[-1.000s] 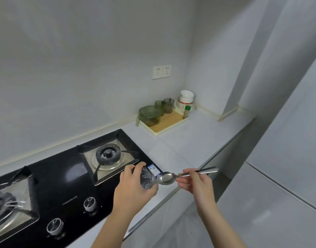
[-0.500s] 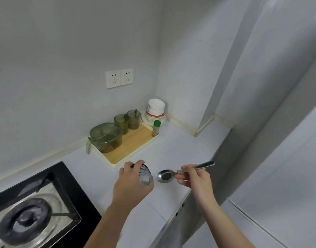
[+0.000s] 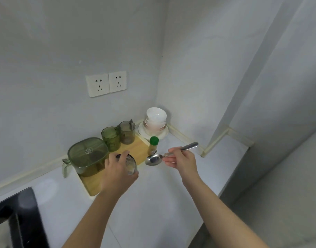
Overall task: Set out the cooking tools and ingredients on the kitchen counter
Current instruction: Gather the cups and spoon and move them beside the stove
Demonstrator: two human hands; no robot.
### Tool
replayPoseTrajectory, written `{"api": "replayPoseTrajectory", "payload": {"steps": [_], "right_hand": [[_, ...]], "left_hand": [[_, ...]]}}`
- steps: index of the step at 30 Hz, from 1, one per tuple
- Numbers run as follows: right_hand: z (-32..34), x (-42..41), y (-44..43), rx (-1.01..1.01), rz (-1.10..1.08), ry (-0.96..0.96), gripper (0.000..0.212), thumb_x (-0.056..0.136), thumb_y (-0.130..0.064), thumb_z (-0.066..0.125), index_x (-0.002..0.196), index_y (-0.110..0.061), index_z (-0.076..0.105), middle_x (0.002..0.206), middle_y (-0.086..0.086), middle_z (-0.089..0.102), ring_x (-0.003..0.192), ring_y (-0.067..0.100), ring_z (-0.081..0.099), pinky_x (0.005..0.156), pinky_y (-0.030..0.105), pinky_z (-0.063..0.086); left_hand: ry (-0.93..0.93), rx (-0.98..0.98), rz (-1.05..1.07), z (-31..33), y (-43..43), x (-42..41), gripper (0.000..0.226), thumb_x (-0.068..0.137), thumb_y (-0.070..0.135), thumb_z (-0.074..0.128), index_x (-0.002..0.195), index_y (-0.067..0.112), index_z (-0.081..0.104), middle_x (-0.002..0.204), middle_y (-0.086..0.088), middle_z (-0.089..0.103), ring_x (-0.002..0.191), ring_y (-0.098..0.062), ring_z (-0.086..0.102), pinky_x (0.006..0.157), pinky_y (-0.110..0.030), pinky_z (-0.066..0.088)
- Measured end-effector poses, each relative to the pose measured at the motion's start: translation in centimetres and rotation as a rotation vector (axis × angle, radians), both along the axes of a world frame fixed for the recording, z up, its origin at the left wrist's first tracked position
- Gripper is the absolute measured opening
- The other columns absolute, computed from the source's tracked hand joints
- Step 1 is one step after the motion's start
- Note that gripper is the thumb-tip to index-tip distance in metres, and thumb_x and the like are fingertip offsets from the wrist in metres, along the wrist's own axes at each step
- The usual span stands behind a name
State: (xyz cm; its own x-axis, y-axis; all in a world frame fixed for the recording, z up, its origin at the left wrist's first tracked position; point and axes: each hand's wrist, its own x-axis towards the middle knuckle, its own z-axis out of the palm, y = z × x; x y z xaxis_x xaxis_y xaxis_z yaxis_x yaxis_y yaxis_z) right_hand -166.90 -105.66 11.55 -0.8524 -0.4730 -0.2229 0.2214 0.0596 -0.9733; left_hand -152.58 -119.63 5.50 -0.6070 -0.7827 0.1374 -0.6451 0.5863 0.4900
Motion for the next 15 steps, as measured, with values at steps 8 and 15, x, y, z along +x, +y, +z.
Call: {"api": "replayPoseTrajectory", "payload": {"steps": [8,15], "right_hand": [[-0.2,-7.9,-5.7,-0.025,0.036,0.011,0.018,0.094,-0.008,0.050,0.092,0.002,0.065,0.078,0.019,0.070,0.067,0.022,0.073,0.067,0.028,0.060],[-2.5,-11.0,-9.4,-0.018,0.114,0.020,0.013,0.091,-0.007,0.058,0.083,-0.003,0.068,0.078,0.012,0.074,0.080,0.024,0.074,0.075,0.033,0.059]], "left_hand": [[-0.136,0.026,0.106,-2.3,-5.6,-8.2,0.085,0.078,0.052,0.062,0.144,0.017,0.022,0.134,-0.003,0.034,0.122,-0.023,0.037,0.090,-0.033,0.049],[-0.289,0.045,0.041,-5.0,-8.7,-12.7,0.088,0.074,0.050,0.069,0.144,0.023,0.023,0.135,-0.003,0.029,0.123,-0.022,0.034,0.087,-0.033,0.048]]}}
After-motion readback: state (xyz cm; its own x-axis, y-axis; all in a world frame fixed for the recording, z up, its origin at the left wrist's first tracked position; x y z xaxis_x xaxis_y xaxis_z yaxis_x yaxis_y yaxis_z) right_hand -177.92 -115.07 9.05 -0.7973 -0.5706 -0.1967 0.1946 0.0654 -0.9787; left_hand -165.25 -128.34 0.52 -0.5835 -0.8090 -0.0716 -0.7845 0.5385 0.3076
